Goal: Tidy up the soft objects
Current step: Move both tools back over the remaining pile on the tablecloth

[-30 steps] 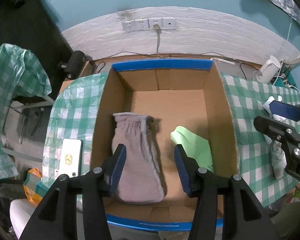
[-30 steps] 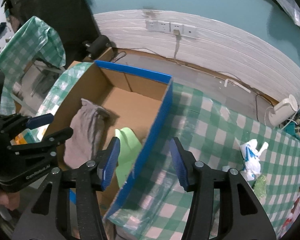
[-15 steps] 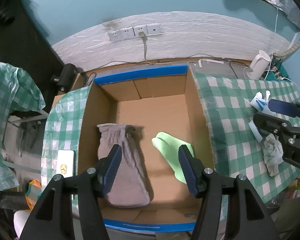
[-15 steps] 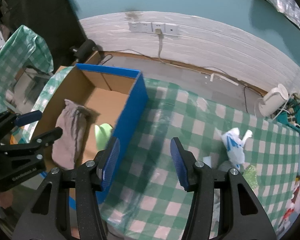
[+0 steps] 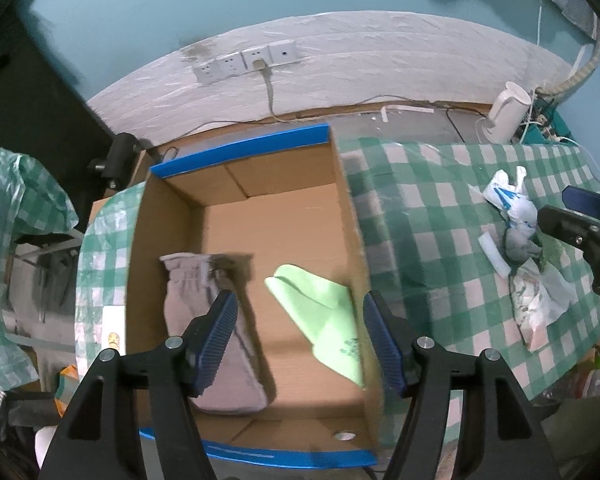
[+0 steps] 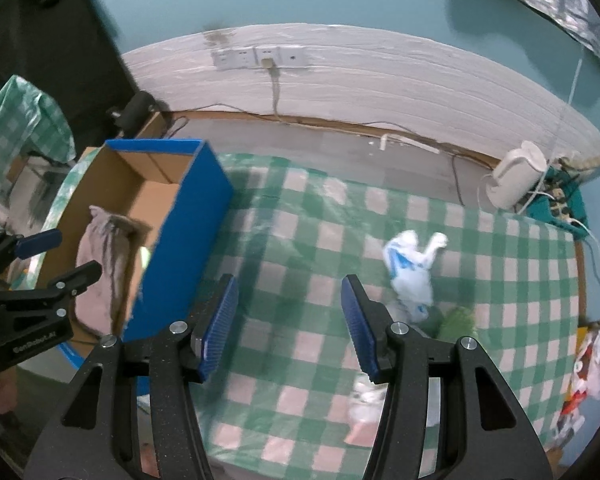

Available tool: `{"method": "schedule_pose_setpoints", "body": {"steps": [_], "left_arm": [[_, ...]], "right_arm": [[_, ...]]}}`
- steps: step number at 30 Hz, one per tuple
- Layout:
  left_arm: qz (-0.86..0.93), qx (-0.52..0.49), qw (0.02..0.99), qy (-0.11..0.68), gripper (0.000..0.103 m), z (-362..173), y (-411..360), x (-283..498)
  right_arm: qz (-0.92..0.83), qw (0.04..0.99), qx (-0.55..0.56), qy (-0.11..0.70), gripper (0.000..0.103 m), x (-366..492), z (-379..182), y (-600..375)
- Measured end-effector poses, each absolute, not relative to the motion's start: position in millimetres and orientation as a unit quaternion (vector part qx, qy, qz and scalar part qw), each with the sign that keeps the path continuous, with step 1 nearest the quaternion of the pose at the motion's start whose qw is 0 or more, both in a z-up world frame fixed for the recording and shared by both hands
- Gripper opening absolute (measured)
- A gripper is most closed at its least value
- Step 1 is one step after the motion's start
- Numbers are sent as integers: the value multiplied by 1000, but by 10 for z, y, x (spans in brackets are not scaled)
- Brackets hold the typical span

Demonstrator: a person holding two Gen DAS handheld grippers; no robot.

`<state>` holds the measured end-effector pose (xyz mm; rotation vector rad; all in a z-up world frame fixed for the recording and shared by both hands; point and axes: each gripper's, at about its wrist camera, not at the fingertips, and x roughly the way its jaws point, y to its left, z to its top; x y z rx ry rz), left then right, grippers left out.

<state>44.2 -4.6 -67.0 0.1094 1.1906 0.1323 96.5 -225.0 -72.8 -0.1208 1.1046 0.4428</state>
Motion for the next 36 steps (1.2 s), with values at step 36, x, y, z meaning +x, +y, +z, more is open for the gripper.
{"method": "schedule_pose_setpoints", "body": {"steps": [36], "left_arm": [[-24, 89, 780, 619, 67, -1329, -1252, 636]], "right_arm": [[109, 792, -63, 597, 53, 967, -1517, -3420]]}}
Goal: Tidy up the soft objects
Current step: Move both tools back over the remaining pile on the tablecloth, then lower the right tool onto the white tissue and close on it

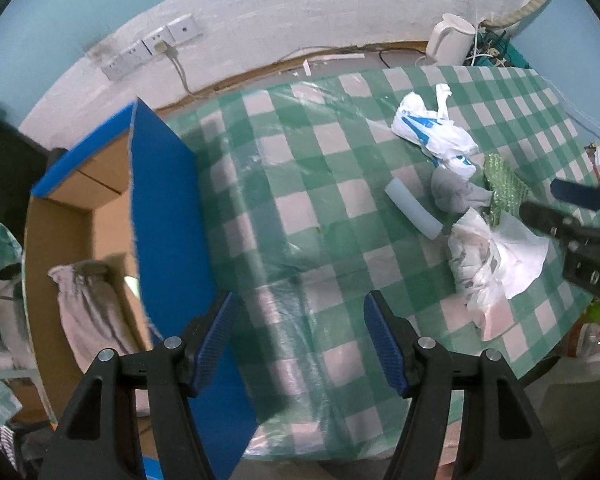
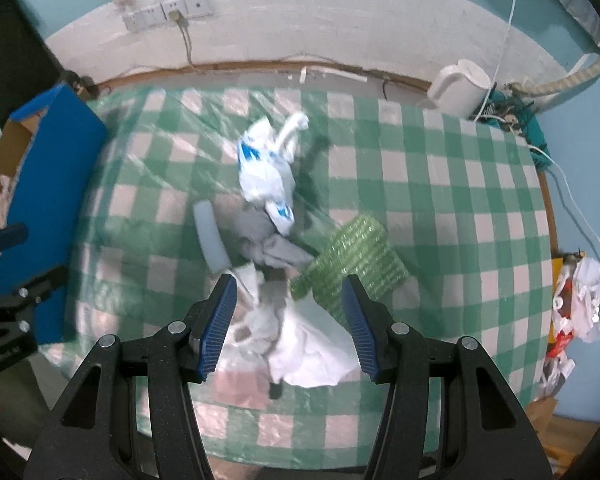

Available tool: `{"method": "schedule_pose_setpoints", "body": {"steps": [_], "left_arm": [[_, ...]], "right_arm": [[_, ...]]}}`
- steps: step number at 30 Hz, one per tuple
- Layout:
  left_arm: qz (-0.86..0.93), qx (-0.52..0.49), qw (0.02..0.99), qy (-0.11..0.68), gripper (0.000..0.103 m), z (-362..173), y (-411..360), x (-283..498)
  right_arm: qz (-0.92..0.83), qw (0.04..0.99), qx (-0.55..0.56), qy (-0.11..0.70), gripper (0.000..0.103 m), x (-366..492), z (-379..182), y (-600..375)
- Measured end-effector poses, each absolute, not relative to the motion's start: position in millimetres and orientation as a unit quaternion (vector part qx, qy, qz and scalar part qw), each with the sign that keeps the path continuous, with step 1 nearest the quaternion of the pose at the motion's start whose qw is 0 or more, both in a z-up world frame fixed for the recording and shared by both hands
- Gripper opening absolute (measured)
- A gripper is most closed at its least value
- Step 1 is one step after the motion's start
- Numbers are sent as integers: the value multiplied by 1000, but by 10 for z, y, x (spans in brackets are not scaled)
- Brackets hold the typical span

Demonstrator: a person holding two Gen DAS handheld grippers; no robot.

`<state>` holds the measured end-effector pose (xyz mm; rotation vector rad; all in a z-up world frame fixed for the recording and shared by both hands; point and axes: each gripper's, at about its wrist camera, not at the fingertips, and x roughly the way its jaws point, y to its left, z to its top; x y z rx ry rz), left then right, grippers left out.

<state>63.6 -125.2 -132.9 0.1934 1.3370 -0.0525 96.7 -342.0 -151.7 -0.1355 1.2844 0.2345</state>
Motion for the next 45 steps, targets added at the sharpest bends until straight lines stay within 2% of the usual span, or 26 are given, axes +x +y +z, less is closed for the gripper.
{"method": "schedule_pose_setpoints", "body": {"steps": [7, 19, 42, 44, 45], "left_arm": [[-24, 63, 768, 636, 68, -1466, -1262, 678], [-31, 88, 765, 637, 67, -1609, -1420, 703], [-49, 101, 760, 640, 68, -1688, -1635, 745], [-53, 100, 760, 641, 68, -1686, -1670, 739], [-55, 101, 759, 641, 68, -1687, -1689, 745]], "right_arm": [[100, 771, -78, 624, 53, 920, -1831, -3490], [86, 751, -102, 647, 53, 889, -2180, -3493], [115, 723, -85, 676, 53, 703, -2549, -3281], [121, 723, -82, 675, 42, 706, -2556, -3314], [123, 724, -84, 674, 32, 706, -2558, -3332]]}}
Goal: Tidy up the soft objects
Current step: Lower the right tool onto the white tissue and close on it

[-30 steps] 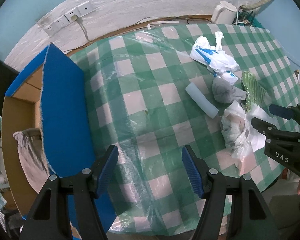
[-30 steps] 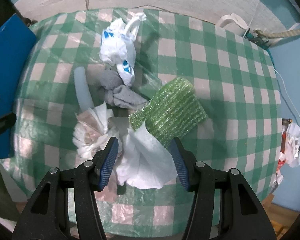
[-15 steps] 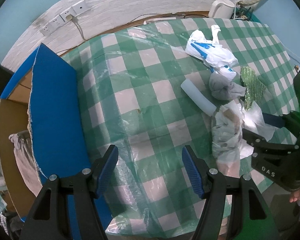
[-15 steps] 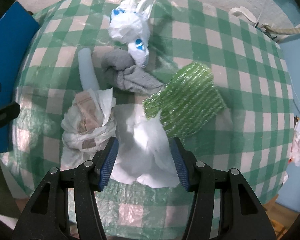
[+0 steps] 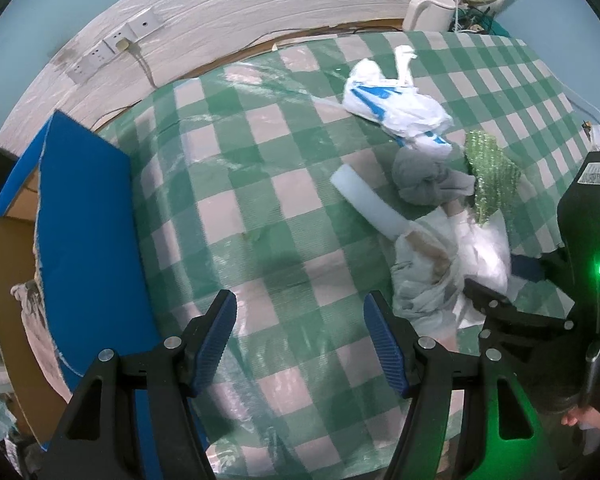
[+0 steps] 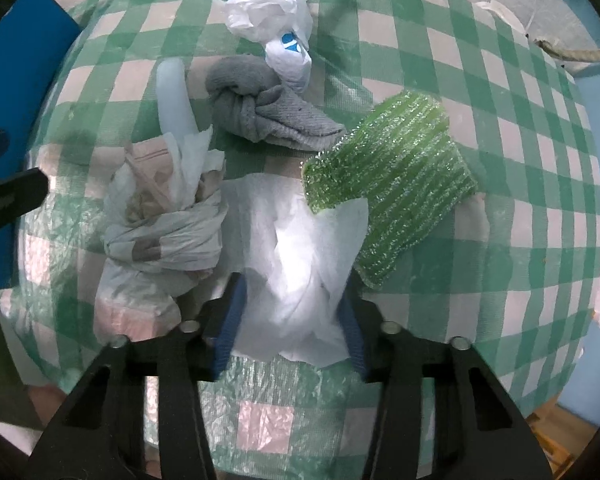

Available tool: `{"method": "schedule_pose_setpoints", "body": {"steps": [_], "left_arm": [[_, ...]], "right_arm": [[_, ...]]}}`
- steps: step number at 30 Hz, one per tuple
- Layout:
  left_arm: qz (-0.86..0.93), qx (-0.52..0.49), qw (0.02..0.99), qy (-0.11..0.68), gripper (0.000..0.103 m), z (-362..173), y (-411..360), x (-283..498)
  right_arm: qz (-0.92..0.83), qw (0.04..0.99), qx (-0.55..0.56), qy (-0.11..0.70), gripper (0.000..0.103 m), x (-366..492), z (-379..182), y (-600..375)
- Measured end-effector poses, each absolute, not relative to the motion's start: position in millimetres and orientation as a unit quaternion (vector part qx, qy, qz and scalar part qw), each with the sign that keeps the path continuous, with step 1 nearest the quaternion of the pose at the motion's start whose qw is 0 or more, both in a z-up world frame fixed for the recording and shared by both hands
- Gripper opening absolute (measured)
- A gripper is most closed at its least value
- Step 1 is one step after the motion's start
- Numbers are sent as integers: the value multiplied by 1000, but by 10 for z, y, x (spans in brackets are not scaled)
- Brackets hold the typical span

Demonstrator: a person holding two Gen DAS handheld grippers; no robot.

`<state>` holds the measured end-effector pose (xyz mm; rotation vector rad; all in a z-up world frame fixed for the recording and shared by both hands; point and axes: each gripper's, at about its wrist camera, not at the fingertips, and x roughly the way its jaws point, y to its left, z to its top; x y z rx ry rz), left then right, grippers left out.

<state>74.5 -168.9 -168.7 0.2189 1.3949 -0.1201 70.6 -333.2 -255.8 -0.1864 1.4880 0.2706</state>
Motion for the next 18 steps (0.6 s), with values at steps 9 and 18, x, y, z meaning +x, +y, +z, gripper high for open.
{"method": "schedule_pose_setpoints", "body": {"steps": [9, 18], "left_arm": [[-73, 118, 757, 638, 68, -1753, -1951, 728], [-73, 126, 754, 640, 77, -1851, -2181, 744]], "right_arm": [[129, 722, -56, 678, 7, 574, -2441, -3611], [123, 735, -16, 666, 7, 583, -2127, -3903]]}}
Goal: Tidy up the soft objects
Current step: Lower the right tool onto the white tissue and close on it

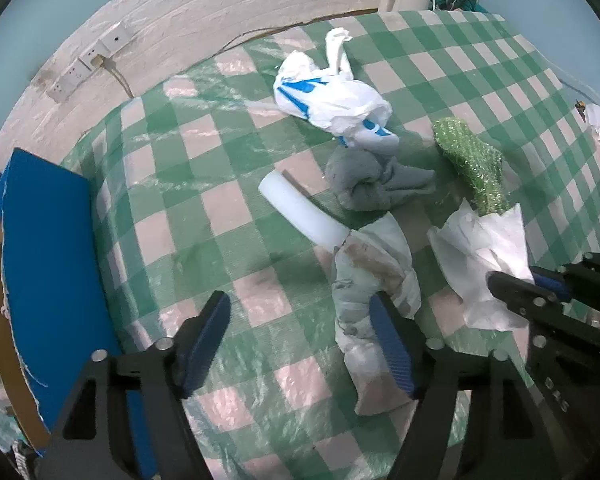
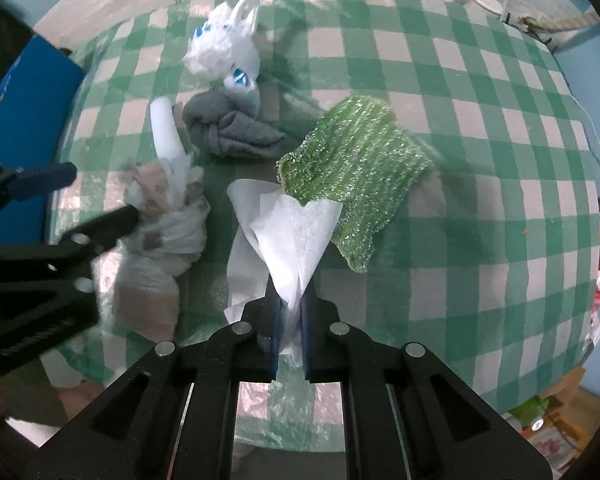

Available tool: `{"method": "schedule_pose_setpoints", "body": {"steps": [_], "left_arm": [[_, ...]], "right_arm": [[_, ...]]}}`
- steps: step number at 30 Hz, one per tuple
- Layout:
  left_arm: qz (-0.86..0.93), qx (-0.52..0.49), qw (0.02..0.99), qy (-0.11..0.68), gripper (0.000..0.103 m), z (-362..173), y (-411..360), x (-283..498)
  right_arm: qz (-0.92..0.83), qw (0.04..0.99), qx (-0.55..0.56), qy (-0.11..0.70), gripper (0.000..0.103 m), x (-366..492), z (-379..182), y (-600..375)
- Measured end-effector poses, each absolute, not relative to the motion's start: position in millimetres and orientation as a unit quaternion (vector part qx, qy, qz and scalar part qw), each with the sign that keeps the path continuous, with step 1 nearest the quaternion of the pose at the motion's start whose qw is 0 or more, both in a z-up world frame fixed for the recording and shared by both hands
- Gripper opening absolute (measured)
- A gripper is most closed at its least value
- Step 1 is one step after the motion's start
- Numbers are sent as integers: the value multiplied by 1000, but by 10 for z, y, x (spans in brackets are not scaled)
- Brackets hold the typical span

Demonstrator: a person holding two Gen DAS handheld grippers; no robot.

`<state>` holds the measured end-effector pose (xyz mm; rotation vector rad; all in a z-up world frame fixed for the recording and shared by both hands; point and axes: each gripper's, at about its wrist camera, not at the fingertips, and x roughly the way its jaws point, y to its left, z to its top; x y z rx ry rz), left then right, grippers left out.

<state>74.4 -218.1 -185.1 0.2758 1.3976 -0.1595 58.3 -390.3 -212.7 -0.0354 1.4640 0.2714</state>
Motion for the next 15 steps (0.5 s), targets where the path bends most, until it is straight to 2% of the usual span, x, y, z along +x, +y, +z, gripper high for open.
{"method": "schedule_pose_setpoints", "body": {"steps": [6, 15], "left_arm": [[-72, 143, 760, 629, 78, -1882, -2268, 724], [-97, 98, 767, 627, 78, -1791, -2327, 623]], "right_arm": [[122, 742, -11, 659, 7, 592, -2056, -4000], [116, 746, -10, 655, 7, 674, -2061, -3913]]}}
